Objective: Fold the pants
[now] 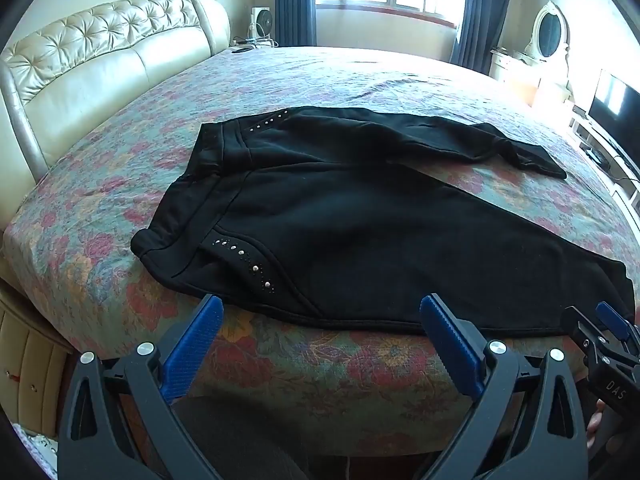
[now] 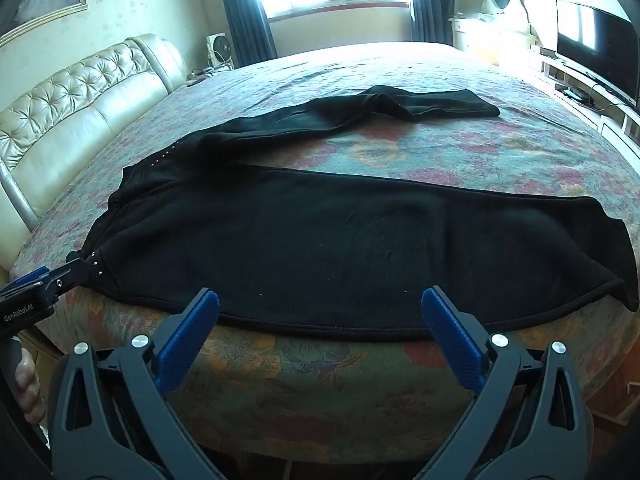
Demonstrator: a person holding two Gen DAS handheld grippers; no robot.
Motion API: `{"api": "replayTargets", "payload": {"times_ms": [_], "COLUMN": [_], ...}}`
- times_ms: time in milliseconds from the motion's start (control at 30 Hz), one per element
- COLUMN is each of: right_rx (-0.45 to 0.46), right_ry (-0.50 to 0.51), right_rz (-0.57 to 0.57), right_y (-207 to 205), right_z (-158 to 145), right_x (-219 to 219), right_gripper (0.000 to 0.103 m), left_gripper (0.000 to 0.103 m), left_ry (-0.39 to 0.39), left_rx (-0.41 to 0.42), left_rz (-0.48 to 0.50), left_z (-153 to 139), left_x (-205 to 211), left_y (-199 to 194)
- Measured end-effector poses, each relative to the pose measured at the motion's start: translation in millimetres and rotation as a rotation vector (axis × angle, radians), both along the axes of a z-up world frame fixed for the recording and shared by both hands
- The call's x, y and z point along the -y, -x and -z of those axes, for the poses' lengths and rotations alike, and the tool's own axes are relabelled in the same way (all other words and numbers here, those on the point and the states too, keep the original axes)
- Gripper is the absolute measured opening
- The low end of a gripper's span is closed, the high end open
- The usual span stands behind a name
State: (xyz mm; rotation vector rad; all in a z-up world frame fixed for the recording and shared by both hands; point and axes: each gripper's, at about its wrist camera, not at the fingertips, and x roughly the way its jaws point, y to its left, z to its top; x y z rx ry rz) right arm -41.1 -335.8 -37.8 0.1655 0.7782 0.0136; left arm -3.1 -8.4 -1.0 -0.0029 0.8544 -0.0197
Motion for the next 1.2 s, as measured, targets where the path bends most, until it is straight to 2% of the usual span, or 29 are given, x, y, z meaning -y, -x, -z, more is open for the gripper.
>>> {"api": "replayTargets", "payload": {"times_ms": [867, 1200], "right_rx": [-0.02, -0.047], "right_ry": [-0.023, 0.033], "right_rz": [-0.004, 0.012], "right_y": [1.4, 0.5], "right_z": [3.5, 4.8], "right_x": [-2.6, -6.6], "right_gripper": [0.101, 0.101], "left_gripper": [0.098, 0.098], "left_ry": [0.005, 0.003], "left_rx": [-0.012, -0.015], "left_rz": [0.019, 0.023], "left_z": [0.9, 2.2], "left_x": [2.9, 4.5], "left_y": [1.0, 1.0]}}
